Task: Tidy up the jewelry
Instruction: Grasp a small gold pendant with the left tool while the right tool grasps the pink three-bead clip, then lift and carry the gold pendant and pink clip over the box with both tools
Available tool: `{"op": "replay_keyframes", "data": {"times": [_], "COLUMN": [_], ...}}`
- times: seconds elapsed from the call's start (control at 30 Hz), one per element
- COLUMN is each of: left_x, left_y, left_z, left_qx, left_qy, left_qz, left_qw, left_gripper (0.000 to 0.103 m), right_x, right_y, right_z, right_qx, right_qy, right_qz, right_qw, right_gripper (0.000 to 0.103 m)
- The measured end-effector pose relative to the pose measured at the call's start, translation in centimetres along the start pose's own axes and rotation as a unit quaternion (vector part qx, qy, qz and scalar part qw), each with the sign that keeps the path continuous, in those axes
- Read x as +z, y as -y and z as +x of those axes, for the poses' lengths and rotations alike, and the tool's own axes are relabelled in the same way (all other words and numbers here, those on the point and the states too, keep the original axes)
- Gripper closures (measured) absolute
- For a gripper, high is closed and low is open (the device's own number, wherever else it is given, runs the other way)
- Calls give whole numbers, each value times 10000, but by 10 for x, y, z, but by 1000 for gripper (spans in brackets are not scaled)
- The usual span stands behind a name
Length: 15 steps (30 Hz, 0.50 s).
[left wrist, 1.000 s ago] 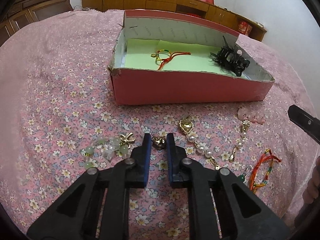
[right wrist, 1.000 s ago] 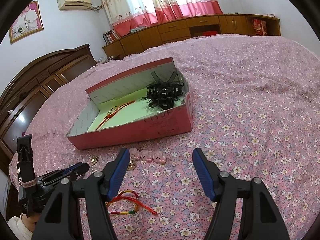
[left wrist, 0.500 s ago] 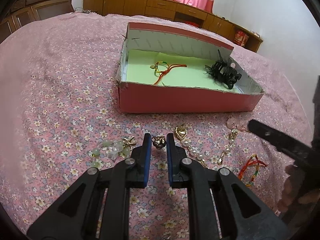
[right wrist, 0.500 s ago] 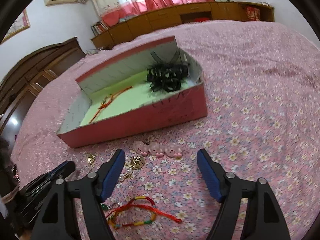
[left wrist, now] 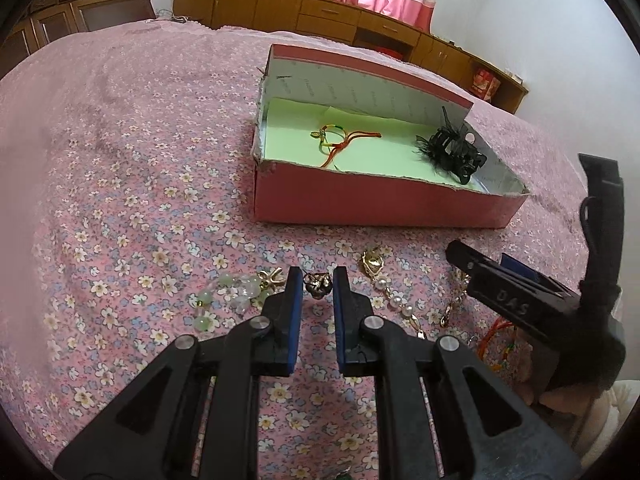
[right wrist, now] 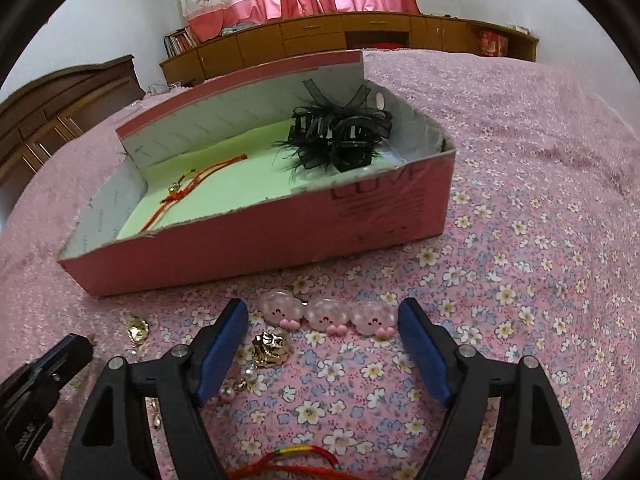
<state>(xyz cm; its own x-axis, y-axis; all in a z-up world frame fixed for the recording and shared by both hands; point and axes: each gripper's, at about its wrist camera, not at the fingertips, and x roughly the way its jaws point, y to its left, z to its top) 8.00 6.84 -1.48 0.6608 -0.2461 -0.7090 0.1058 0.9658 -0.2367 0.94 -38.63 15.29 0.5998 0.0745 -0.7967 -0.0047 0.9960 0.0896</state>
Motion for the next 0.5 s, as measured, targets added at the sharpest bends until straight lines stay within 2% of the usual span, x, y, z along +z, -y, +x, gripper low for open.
{"op": "replay_keyframes", "data": {"times": [0.13,0.5], "left_x": [1,4], "left_y": [4,12], "left_z": [1,-9], "left_qx": [0,0], "left_qy": [1,101], "left_qz": [23,91], "left_qw": [10000,9999], "left_gripper": [97,97], "right_x": [1,-3], "right_y": [4,14], "right_z": [0,-20], "right_qx": [-6,164], "right_qy": [11,143], "right_qz": [59,-65], "right_qw": [10000,9997], "right_gripper": [32,32]}}
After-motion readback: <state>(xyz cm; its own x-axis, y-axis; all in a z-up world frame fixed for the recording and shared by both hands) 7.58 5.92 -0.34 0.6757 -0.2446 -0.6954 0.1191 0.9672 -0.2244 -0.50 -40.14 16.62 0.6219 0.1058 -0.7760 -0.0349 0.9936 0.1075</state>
